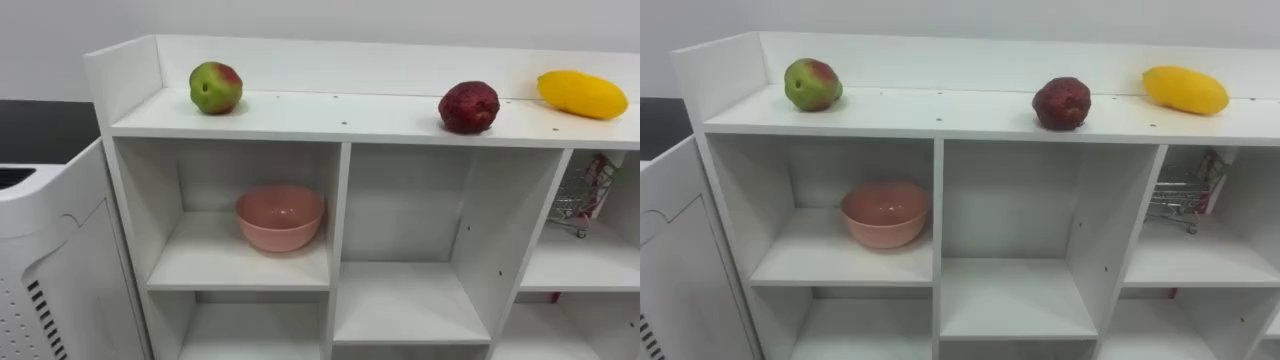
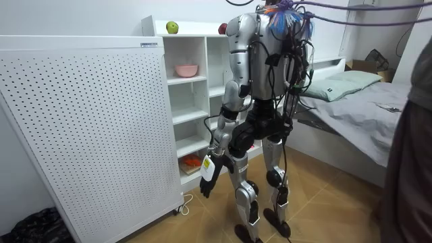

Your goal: Arrange fruit in the closet

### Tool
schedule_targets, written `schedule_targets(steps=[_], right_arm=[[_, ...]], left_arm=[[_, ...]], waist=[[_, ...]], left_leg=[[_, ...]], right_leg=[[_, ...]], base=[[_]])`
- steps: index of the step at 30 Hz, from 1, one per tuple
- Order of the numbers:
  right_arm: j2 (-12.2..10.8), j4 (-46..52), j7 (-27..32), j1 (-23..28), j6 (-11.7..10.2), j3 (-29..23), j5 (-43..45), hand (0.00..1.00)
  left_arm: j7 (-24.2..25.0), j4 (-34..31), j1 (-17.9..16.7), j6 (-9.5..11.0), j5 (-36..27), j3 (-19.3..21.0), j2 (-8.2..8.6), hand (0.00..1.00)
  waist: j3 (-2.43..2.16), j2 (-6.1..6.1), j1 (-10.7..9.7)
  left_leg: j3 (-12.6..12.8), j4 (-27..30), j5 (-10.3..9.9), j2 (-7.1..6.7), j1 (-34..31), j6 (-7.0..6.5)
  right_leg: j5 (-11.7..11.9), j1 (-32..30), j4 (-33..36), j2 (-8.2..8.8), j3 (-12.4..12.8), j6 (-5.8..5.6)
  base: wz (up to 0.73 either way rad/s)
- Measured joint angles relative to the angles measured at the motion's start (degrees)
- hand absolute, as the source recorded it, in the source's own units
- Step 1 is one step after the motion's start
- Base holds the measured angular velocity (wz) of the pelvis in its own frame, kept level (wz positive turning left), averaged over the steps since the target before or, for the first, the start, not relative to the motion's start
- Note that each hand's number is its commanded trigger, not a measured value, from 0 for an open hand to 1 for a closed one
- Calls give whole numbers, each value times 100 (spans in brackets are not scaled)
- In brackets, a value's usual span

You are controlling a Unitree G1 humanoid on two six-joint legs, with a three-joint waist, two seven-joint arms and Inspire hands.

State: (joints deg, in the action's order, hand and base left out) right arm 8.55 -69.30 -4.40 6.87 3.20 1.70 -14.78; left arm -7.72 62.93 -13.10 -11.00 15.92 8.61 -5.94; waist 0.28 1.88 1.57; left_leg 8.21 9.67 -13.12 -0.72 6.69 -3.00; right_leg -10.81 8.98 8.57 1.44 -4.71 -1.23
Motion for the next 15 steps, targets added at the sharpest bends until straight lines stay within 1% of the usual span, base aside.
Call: schedule_targets(steps=[8, 14, 15], right_arm=[[-8, 14, 89, -3, 15, 0, -22, 0], [-50, 15, 383, -16, 21, -28, -19, 0], [-52, 25, 451, -17, 37, -45, -26, 0]], left_arm=[[0, -11, -31, 0, 1, 5, 0, 0], [-6, -5, -46, 0, 118, -14, 2, 0], [-21, -8, -34, 0, 124, -13, 2, 0]], waist=[[-9, -22, 16], [-8, -23, 0], [1, -5, -6]], left_leg=[[-1, 14, -1, 1, 13, 1], [-6, 16, -1, -1, -8, 1], [-12, 15, -1, -2, -10, 1]], right_leg=[[0, -9, -6, 2, -17, 0], [0, 7, -5, 3, -58, 0], [0, 6, -2, 3, -63, 0]], base=[[0], [0], [0]])
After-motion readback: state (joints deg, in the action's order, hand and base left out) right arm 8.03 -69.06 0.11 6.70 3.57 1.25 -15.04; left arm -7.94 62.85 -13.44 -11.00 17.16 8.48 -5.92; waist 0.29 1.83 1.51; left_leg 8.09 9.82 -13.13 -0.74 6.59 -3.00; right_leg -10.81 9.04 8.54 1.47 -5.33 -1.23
